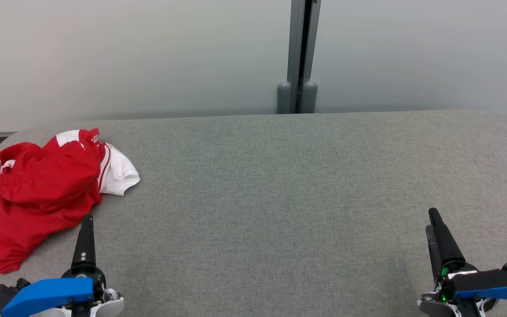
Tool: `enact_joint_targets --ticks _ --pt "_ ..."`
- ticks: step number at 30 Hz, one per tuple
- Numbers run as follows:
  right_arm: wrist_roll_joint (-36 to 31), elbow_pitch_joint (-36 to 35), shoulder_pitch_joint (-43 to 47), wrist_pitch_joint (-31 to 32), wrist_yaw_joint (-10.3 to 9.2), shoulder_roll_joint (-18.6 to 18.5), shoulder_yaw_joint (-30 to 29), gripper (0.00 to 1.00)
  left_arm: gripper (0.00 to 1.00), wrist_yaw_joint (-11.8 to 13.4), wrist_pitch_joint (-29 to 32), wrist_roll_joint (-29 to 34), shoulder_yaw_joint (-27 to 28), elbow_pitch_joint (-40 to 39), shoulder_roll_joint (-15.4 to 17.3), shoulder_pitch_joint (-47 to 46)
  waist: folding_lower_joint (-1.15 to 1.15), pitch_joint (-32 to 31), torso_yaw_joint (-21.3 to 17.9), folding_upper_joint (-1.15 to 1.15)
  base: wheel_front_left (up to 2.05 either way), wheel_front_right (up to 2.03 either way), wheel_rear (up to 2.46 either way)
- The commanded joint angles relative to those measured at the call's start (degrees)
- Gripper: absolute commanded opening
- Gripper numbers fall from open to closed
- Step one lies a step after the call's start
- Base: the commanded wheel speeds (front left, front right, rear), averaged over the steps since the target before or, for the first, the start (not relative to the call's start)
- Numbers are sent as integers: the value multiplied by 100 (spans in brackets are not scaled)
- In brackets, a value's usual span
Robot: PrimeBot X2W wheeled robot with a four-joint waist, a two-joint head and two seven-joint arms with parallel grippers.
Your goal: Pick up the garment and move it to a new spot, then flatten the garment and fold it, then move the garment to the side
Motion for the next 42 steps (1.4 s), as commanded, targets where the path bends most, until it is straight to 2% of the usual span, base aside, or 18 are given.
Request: enact_joint_targets --ticks 1,24,42 --pt "-204 -123 -94 -60 12 -27 27 100 100 29 -59 207 -2 -148 55 -189 0 2 3 0 0 0 0" --pt "-2504 -311 -86 -560 16 -43 180 100 100 463 -557 2962 -393 -486 70 -140 0 29 63 0 0 0 0" --pt "-3809 -249 -49 -861 19 -54 243 100 100 607 -858 4347 -523 -402 79 -130 0 55 105 0 0 0 0"
